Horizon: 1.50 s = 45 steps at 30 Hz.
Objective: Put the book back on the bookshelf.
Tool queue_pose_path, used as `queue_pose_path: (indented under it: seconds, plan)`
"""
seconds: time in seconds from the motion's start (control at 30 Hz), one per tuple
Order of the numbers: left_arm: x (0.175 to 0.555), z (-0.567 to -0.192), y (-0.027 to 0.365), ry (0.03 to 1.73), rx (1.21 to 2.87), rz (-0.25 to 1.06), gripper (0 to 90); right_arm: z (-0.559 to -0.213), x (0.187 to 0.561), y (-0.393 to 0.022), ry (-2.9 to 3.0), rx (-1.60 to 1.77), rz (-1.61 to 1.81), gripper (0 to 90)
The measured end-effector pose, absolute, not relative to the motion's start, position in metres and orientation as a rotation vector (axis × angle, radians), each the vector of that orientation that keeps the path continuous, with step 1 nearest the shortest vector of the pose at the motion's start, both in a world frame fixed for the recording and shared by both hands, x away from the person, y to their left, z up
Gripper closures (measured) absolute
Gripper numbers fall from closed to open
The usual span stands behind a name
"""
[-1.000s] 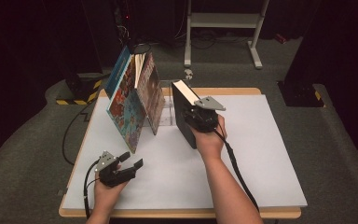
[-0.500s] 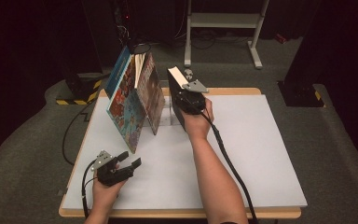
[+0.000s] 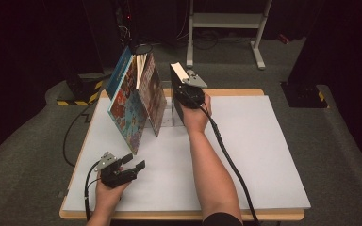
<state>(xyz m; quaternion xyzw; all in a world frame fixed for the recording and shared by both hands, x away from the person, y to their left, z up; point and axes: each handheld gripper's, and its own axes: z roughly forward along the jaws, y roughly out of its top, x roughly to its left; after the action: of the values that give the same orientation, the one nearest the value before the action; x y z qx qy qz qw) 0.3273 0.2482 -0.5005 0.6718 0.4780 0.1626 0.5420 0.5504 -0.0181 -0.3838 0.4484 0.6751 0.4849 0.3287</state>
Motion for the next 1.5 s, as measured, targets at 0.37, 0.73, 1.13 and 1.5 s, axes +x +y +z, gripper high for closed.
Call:
queue_pose_path:
  seconds: [0.37,0.73,1.13,1.5]
  plan:
    - [0.326,-0.5,0.249,1.13,1.605,0.393,29.0,-0.398,0.542,-0.016,1.761,1.181,1.251,53.0]
    - [0.321,-0.499,0.249,1.119,1.655,0.419,28.8,-0.394,0.523,-0.028,1.837,1.214,1.29,45.4]
    - [0.321,-0.5,0.25,1.121,1.657,0.416,28.5,-0.406,0.495,-0.05,1.891,1.212,1.339,48.9]
    - [0.321,-0.501,0.254,1.13,1.651,0.413,27.6,-0.401,0.498,-0.04,1.933,1.212,1.337,50.3]
